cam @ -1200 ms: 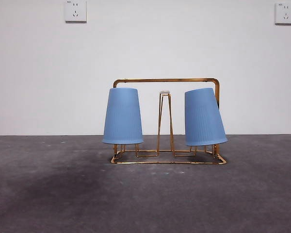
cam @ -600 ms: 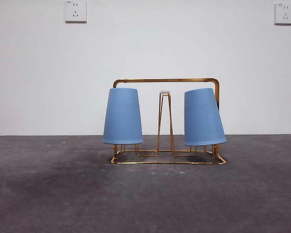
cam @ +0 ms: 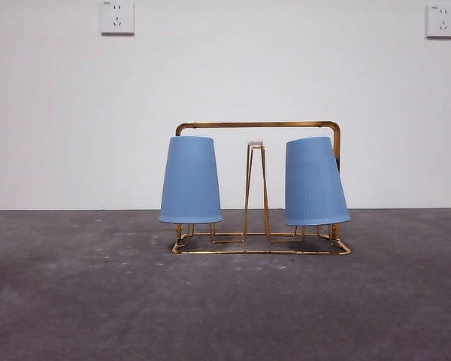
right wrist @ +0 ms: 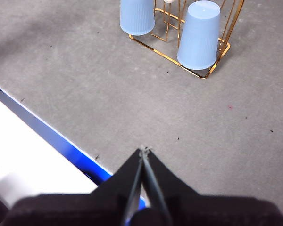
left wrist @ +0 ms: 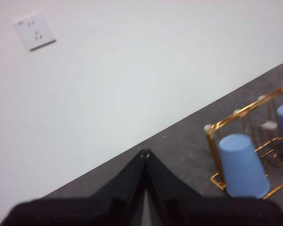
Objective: Pick up cup 1,put cup 1 in the cup rack,pick up cup 2,put cup 2 in the cup rack
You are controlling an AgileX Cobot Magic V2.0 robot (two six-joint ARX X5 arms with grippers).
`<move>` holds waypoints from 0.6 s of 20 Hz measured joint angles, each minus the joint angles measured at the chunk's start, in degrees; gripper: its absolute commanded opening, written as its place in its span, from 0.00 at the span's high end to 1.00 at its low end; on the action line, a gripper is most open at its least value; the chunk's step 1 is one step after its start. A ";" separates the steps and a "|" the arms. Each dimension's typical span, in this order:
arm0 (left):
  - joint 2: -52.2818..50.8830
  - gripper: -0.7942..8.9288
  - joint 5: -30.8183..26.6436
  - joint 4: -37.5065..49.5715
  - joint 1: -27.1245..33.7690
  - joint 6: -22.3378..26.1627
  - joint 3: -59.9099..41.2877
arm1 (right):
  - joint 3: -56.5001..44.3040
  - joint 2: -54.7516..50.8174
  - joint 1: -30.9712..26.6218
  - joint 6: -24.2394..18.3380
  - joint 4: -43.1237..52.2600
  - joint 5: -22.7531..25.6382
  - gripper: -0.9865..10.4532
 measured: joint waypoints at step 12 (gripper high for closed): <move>-16.76 0.92 -5.07 9.68 4.50 -12.90 -34.62 | 0.00 0.00 0.00 0.00 0.00 0.00 0.91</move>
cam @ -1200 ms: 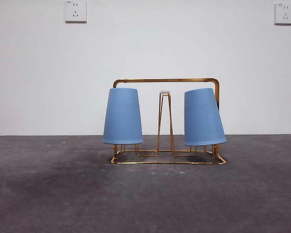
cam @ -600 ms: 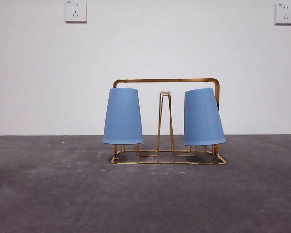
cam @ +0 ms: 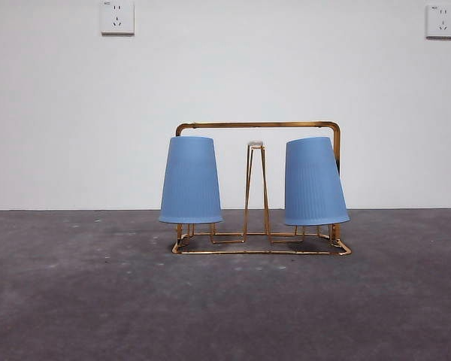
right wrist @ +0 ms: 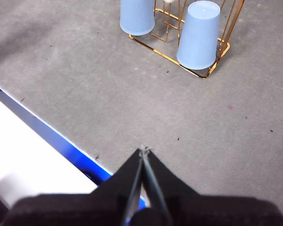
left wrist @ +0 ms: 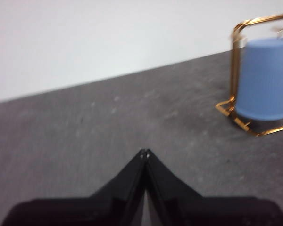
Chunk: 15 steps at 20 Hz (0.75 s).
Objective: Pick up cup 1,put cup 1 in the cup rack,pick up cup 2,put cup 2 in the cup rack
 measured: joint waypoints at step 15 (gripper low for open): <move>0.79 0.92 -0.35 -2.05 0.42 -4.68 -0.85 | 0.00 0.02 0.00 -0.02 0.00 0.68 0.91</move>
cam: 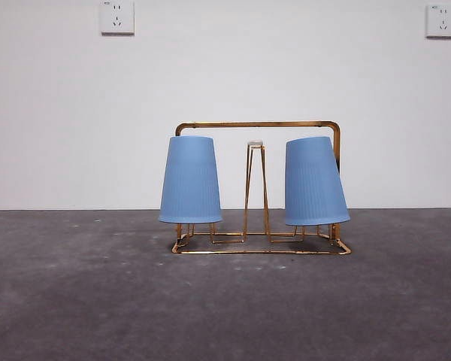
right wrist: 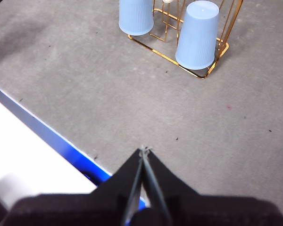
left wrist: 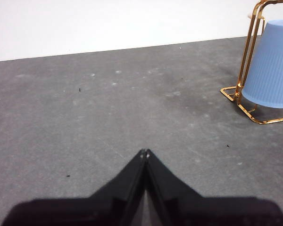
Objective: Pick up cup 1,put cup 1 in the cup rack,pick up cup 2,put cup 2 in the cup rack
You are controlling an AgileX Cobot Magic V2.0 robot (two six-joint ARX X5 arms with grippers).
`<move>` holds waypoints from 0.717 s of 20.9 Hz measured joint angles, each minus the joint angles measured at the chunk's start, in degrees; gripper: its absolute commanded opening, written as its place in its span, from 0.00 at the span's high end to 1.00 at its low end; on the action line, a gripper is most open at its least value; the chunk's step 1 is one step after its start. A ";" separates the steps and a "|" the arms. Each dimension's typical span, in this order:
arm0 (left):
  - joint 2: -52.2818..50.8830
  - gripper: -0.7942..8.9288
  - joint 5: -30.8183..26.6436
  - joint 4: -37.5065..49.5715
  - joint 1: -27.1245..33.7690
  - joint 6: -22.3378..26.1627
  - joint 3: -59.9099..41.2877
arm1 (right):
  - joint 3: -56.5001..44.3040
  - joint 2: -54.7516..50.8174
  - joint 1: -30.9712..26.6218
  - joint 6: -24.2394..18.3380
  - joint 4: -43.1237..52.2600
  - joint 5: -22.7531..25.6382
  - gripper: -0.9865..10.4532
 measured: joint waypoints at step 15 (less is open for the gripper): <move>0.00 0.92 0.00 0.00 0.00 0.00 0.00 | -10.93 -6.08 -24.06 -10.19 34.77 -2.89 0.91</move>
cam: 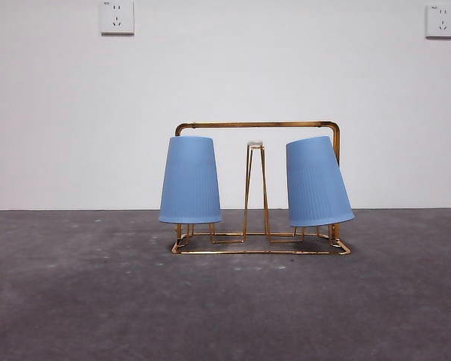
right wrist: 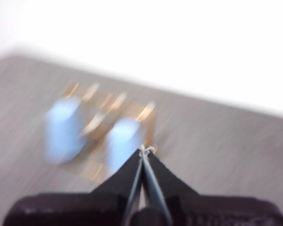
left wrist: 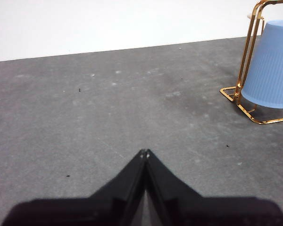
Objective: Pick up cup 1,put cup 1 in the cup rack,pick up cup 2,put cup 2 in the cup rack
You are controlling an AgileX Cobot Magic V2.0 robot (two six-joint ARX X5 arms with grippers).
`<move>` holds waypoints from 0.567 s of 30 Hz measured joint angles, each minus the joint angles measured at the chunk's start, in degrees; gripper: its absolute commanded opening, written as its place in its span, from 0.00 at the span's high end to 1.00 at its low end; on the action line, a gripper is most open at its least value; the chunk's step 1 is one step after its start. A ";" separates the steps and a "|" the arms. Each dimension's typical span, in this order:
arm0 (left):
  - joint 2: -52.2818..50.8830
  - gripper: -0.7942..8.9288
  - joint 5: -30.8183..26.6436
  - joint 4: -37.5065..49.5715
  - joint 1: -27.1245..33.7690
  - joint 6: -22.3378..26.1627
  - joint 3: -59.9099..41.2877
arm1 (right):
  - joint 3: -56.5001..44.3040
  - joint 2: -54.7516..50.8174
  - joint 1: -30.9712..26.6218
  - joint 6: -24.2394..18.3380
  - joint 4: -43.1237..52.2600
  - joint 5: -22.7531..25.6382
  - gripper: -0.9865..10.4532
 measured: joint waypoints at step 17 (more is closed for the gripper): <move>0.00 0.92 0.00 0.00 0.02 0.00 0.00 | -50.14 -21.18 -16.48 2.14 39.41 0.63 0.91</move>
